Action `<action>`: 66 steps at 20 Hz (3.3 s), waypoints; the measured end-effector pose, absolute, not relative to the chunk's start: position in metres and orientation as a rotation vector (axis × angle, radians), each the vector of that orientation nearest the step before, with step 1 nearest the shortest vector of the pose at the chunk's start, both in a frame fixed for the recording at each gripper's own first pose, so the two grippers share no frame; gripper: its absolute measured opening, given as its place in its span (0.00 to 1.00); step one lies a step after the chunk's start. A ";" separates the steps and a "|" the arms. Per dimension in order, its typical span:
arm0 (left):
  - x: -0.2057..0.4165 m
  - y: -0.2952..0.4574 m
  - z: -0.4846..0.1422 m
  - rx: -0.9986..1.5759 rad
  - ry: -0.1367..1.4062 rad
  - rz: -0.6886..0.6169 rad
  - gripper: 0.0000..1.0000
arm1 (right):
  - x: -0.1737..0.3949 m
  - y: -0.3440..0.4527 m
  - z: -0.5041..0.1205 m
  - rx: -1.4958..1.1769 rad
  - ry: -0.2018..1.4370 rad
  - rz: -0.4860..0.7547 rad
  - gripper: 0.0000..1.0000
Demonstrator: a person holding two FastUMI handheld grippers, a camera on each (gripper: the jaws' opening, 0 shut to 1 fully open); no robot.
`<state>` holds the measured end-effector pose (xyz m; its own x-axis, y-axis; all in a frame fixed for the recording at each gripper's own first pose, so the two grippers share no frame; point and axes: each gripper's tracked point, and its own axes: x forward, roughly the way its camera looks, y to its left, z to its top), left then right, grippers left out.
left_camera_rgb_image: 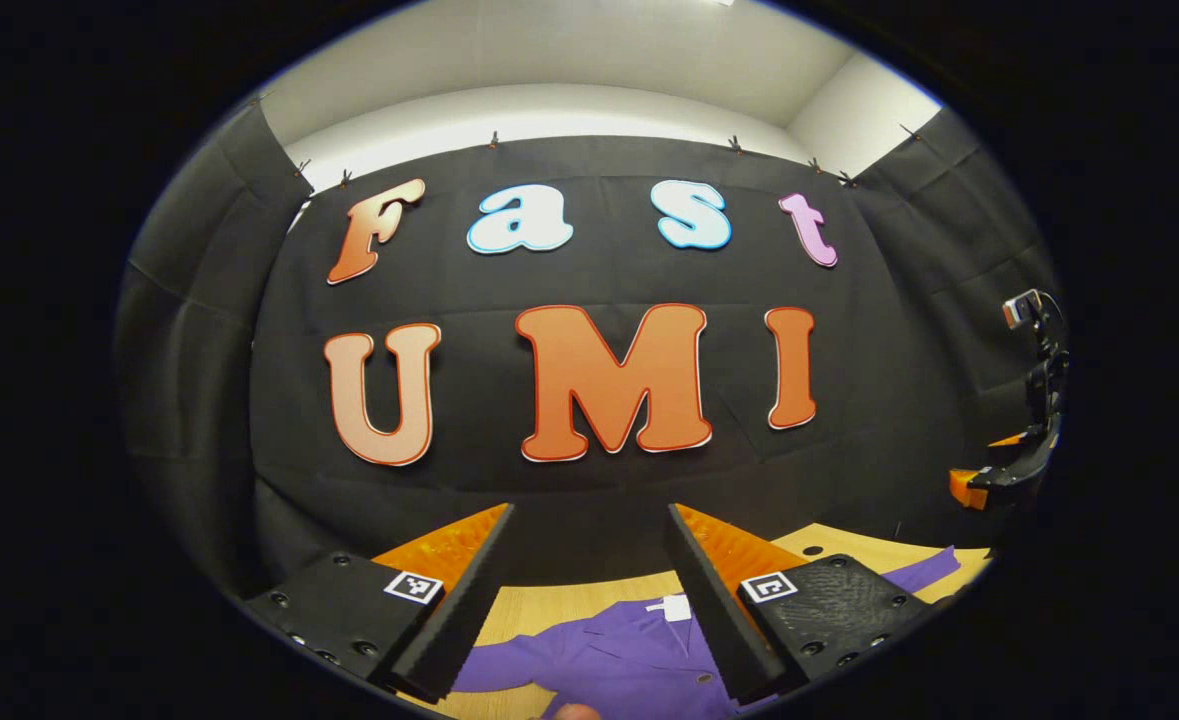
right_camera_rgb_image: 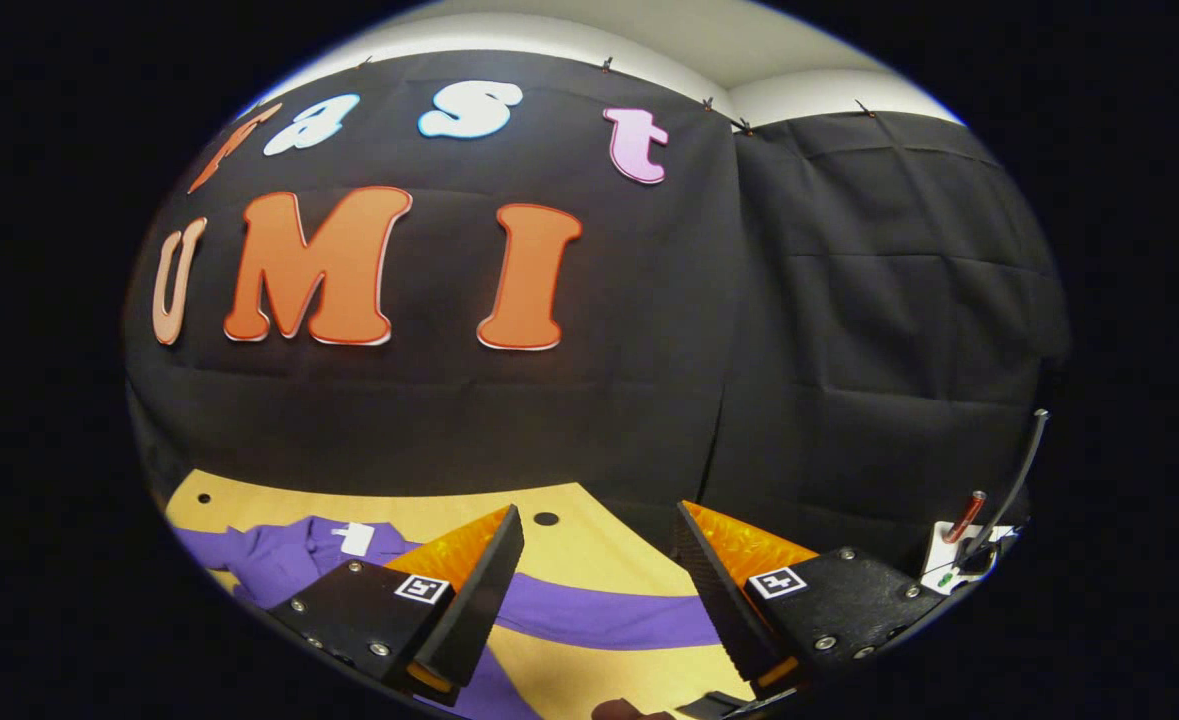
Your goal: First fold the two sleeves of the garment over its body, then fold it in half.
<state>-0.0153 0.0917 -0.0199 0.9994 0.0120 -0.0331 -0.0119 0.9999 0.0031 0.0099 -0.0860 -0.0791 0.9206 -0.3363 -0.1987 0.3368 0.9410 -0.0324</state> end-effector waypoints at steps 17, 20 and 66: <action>-0.003 0.043 -0.016 0.086 0.082 0.079 0.94 | 0.024 -0.237 -0.282 0.199 0.758 -0.485 0.94; -0.003 0.036 -0.020 0.094 0.098 0.072 0.93 | 0.019 -0.239 -0.315 0.215 0.875 -0.455 0.94; -0.003 0.108 -0.080 0.084 0.230 0.044 0.93 | 0.066 -0.085 -0.245 0.586 0.982 -0.161 0.04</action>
